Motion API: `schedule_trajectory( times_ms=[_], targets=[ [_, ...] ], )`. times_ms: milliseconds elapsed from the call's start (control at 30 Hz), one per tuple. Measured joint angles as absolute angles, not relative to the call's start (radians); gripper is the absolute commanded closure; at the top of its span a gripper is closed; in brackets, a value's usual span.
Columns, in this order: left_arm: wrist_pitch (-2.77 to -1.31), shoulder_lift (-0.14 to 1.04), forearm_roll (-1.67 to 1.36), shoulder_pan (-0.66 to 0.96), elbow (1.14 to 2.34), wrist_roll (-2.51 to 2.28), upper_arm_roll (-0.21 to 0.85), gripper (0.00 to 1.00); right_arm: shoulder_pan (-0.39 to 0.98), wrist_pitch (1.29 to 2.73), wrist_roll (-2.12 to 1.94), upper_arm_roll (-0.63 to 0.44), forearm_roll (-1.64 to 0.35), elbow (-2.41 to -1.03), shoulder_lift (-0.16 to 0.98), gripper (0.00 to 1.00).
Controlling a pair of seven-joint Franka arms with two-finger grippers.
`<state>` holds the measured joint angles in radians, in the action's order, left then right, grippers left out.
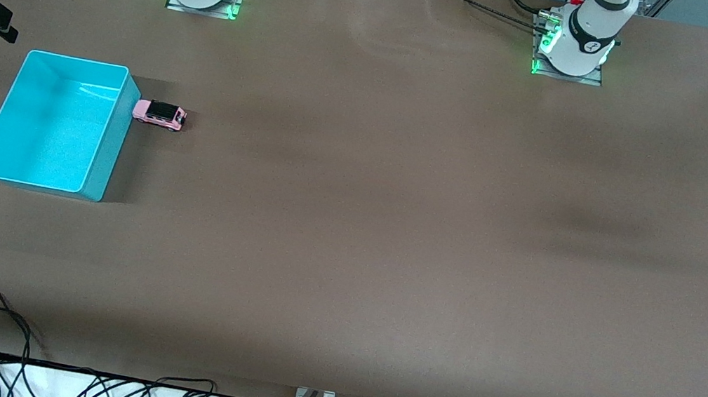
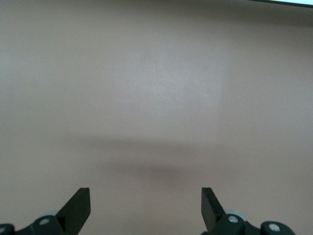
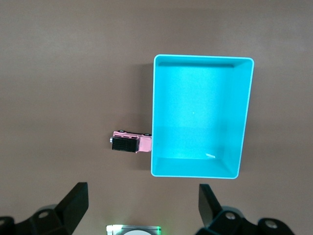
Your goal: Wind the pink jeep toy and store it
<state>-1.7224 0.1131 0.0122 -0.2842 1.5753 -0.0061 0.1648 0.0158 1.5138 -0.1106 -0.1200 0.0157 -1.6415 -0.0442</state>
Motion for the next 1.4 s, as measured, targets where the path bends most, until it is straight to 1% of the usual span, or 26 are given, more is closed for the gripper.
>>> schedule_trajectory(
  times_ms=[667,967,1200,1400],
  targets=[
    [-1.722,0.113,0.012,-0.284,1.575,-0.006,0.165,0.00,0.024,1.542,-0.111,-0.117,0.014,-1.650,-0.029,0.00],
    [-1.721,0.113,0.012,-0.284,1.575,-0.006,0.165,0.00,0.025,1.687,-0.110,-0.096,0.013,-1.741,-0.039,0.00],
    [-1.720,0.113,0.012,-0.284,1.575,-0.006,0.165,0.00,0.027,1.762,-0.110,-0.073,0.013,-1.814,-0.042,0.00],
    [-1.720,0.113,0.012,-0.284,1.575,-0.006,0.166,0.00,0.027,1.902,-0.110,-0.066,0.013,-1.924,-0.054,0.00]
  ],
)
